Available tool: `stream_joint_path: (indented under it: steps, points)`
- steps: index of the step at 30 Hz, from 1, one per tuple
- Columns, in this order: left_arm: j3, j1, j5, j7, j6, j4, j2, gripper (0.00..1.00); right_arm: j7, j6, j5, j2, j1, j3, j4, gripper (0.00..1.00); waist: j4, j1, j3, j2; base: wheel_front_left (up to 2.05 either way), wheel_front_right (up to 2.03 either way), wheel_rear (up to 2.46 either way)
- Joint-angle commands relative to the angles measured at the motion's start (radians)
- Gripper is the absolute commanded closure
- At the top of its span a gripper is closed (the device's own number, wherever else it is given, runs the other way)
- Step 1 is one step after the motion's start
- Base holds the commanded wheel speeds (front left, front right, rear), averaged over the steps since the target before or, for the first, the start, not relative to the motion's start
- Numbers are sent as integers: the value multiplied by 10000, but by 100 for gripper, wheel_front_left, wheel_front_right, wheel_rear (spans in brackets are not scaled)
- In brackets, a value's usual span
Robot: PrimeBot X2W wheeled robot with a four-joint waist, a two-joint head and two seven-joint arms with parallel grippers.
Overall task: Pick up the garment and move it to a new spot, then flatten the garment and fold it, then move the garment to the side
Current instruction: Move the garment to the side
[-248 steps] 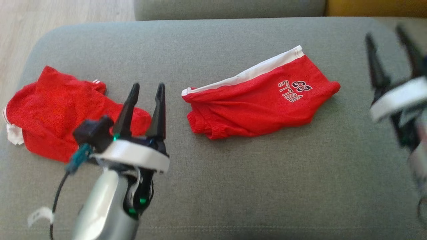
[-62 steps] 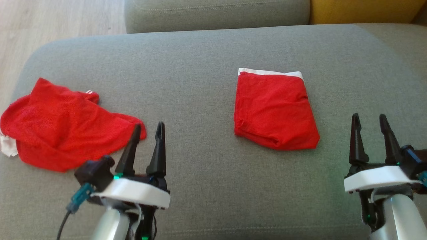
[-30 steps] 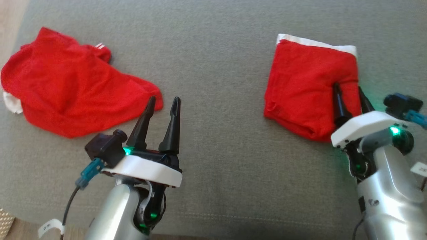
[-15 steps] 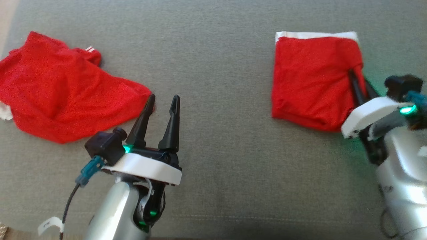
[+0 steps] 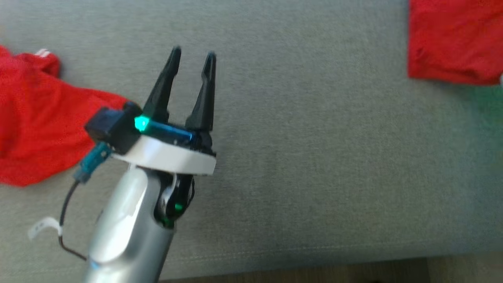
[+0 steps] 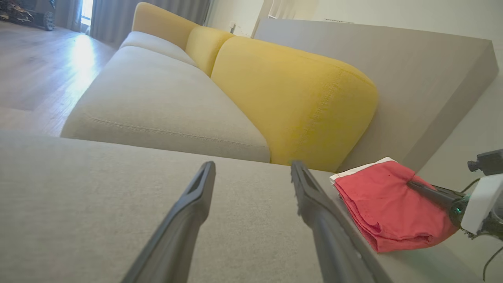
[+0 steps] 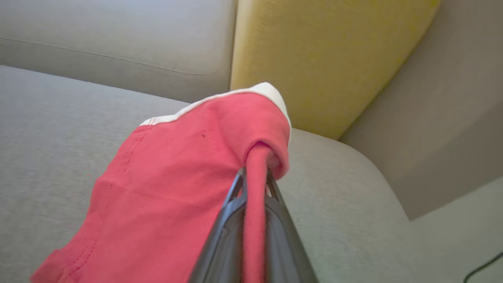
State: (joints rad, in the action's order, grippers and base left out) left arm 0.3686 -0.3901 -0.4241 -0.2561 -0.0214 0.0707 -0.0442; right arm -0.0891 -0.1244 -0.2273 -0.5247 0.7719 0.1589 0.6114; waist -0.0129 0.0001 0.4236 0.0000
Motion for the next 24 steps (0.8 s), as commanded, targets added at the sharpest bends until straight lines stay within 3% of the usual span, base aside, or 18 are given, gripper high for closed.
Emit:
stream_joint_path:
  steps: [1, 5, 13, 14, 15, 24]
  points:
    - [-296, -468, 88, -57, -86, -383, -60, 0, -152, -63, 36, -372, 180, -152, -335, 100, -378, -1, 392, 0, 0, 0, 0]
    - [-141, -1049, 193, -57, -167, -475, -60, 0, -599, -63, 443, -439, 485, -884, -367, 100, -660, -1, 743, 0, 0, 0, 0]
    - [133, -1635, 196, -57, -158, -629, -60, 0, -988, -63, 1071, 122, 586, -1969, -448, 100, -807, -1, 1145, 0, 0, 0, 0]
    - [149, -1631, 194, -57, -165, -622, -60, 0, -1021, -63, 1123, 187, 567, -2099, -457, 60, -798, -1, 1155, 0, 0, 0, 0]
    - [151, -1609, 198, -57, -174, -599, -60, 0, -1133, -63, 1148, 277, 536, -2274, -418, 0, -785, -1, 1152, 0, 0, 0, 0]
    - [-105, -1107, 74, -57, -148, -404, -60, 0, -1058, -63, 2043, 880, 405, -3140, -1023, 0, -516, -1, 590, 0, 0, 0, 0]
